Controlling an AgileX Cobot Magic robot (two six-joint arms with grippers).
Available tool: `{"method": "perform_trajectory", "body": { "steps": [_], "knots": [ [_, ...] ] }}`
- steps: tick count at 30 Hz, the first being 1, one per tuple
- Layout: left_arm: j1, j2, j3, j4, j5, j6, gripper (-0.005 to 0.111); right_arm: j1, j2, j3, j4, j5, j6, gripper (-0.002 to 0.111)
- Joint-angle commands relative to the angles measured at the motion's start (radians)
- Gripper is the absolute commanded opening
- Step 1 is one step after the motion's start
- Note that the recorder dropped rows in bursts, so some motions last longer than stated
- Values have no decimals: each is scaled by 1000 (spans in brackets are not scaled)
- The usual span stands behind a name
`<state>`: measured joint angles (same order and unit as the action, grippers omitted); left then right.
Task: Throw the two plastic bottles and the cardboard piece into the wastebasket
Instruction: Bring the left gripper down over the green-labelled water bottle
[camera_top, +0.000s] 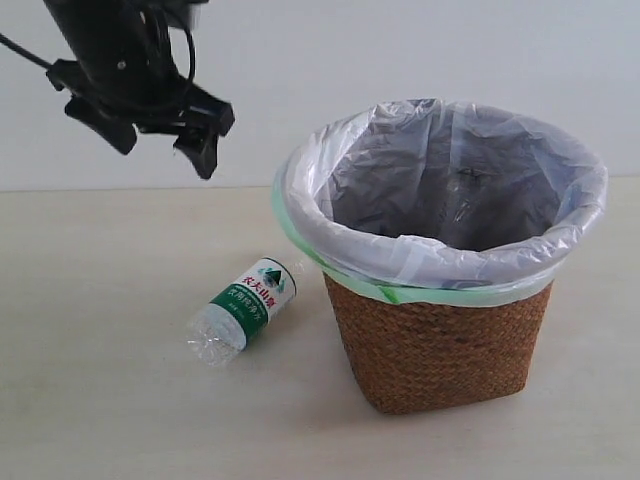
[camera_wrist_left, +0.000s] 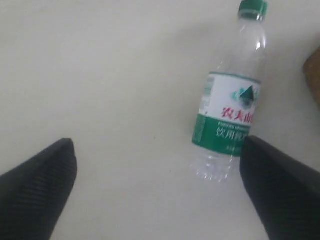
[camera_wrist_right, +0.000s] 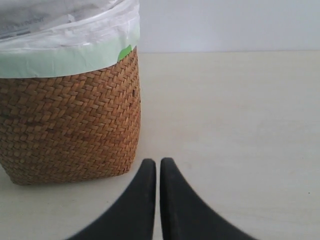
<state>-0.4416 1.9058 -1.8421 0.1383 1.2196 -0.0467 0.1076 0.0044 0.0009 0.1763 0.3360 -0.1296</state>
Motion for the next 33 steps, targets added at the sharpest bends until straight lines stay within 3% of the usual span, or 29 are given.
{"method": "perform_trajectory", "body": {
  "steps": [1,6,12,17,26,33],
  "knots": [
    [0,3,103,8,1,136,82,-5,-4,-1,-5,-6,-4,0],
    [0,3,211,-8,0,209,82,-5,-4,-1,-5,-6,-4,0],
    [0,5,284,-83,-127,279,82,-5,-4,-1,-5,-6,-4,0],
    [0,41,290,-170,-169,291,82,-5,-4,-1,-5,-6,-4,0],
    [0,145,290,-198,-260,291,82,-5,-4,-1,-5,-6,-4,0],
    [0,159,290,-325,-307,412,82,-5,-4,-1,-5,-6,-4,0]
  ]
}}
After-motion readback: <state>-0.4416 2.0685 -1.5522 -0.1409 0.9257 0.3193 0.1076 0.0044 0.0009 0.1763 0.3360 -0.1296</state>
